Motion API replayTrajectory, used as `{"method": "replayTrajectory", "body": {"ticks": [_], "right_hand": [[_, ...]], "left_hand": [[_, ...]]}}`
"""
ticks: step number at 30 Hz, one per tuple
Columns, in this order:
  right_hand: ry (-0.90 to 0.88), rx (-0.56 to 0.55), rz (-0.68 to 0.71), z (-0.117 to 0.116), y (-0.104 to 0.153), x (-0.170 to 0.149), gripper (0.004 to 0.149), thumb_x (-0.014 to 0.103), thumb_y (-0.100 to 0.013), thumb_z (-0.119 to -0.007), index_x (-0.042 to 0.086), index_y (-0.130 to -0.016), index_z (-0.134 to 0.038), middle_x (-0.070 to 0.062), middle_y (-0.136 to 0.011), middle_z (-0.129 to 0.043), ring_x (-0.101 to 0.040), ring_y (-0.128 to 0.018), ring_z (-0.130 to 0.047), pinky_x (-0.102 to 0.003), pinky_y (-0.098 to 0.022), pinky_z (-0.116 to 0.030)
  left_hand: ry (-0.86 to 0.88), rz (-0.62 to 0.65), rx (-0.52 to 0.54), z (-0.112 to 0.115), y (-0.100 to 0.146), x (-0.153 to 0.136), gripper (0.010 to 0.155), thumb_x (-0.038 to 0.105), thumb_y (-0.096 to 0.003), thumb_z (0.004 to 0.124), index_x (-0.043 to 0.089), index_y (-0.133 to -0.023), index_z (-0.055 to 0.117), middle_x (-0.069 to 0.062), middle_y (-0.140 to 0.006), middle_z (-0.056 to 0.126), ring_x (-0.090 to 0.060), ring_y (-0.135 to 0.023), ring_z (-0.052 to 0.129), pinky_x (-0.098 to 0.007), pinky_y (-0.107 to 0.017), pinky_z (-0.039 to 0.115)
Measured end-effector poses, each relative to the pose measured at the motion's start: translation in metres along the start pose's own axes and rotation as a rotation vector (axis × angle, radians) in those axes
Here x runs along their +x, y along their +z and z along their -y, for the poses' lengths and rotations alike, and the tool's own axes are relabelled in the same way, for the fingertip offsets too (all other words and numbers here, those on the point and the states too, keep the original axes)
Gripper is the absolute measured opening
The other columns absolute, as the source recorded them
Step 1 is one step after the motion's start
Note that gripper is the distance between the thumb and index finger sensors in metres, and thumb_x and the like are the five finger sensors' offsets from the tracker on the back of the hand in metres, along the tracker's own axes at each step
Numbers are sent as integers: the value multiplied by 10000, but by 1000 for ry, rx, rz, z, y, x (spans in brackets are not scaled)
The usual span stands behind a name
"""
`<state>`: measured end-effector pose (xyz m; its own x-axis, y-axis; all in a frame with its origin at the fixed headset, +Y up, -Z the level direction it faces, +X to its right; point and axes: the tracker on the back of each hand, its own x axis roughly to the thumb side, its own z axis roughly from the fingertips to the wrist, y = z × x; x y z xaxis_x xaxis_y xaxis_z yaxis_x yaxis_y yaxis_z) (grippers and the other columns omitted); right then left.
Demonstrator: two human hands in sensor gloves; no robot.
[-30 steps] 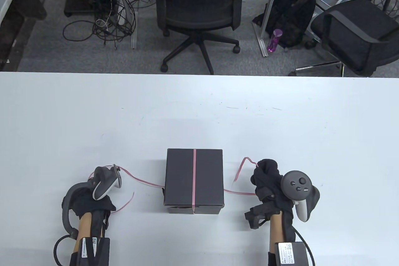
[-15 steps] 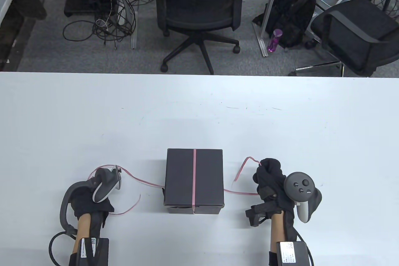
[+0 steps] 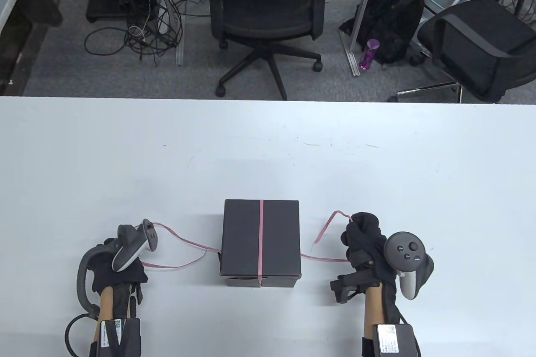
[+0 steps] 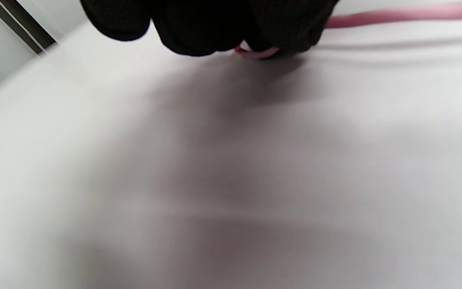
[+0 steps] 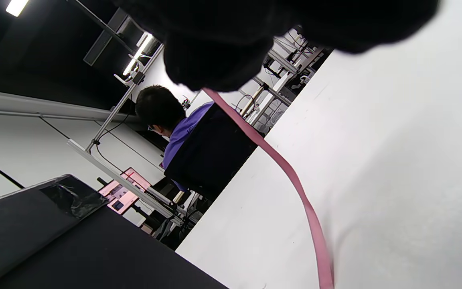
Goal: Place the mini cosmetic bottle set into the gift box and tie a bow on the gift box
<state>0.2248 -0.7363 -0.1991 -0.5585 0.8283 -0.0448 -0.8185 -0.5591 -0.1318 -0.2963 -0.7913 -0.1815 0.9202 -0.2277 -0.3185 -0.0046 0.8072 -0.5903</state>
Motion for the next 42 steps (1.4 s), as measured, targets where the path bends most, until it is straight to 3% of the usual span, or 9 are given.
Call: {"method": "replayTrajectory", "body": {"ticks": [4,7,12,15,18,21,30,34,42], "right_hand": [[0,2,3,0,0,0,444,202,-588,-690,-104,-905,-634,-115,-469,-919,-43,-146,-864,-305,-174,-859],[-23,24,12,-1,0,0,451,208,-589,-694,-103,-909,-632,-111,-470,-919,-43,-146,-864,-304,-176,-859],[-103,149,41,-8,-1,3,616,318,-576,-761,-126,-962,-578,-71,-452,-915,-20,-125,-847,-278,-148,-857],[-166,217,73,-13,-1,10,605,253,-583,-744,-92,-1030,-526,-92,-463,-927,-22,-114,-851,-268,-126,-857],[-188,273,109,-15,0,21,573,193,-595,-696,37,-1108,-496,-112,-480,-937,-25,-112,-852,-266,-118,-855],[-205,316,143,-13,1,36,504,171,-600,-679,97,-1090,-593,-119,-470,-931,-34,-107,-845,-270,-110,-847],[-177,518,296,-36,-9,118,435,305,-593,-763,47,-940,-805,-42,-355,-909,-32,-77,-822,-267,-84,-838],[-164,670,312,-55,-16,143,612,434,-617,-530,6,-984,-769,-54,-342,-904,-24,-82,-805,-262,-81,-830],[-378,817,226,-72,-29,152,889,592,-511,-414,-58,-1097,-568,-63,-363,-901,-24,-100,-806,-259,-93,-825]], "left_hand": [[303,255,29,-11,4,-2,473,327,-534,672,183,-984,702,-224,-1190,402,-493,-1064,504,-660,-777,525],[587,501,92,-19,9,-3,474,346,-550,659,152,-982,686,-199,-1193,504,-557,-1113,398,-695,-769,465],[937,693,12,-20,10,0,465,399,-599,634,122,-970,670,-126,-1039,795,-459,-998,796,-698,-747,579],[966,658,-6,-19,11,5,481,411,-609,608,88,-964,635,-13,-770,957,-279,-632,1039,-594,-676,759],[982,581,63,-23,17,12,490,391,-605,624,59,-967,624,98,-532,932,-136,-257,978,-453,-482,877],[995,510,107,-33,29,17,497,376,-610,633,55,-988,604,93,-507,924,-58,-108,895,-362,-312,907],[1113,557,378,-125,89,51,485,355,-613,653,60,-995,605,48,-658,945,-41,-85,886,-305,-220,896],[1073,735,540,-156,118,74,464,336,-592,674,125,-1002,620,12,-786,929,-51,-156,914,-325,-302,901],[854,1061,620,-165,163,106,448,350,-572,672,269,-1008,611,86,-885,893,-49,-217,929,-326,-357,901]]}}
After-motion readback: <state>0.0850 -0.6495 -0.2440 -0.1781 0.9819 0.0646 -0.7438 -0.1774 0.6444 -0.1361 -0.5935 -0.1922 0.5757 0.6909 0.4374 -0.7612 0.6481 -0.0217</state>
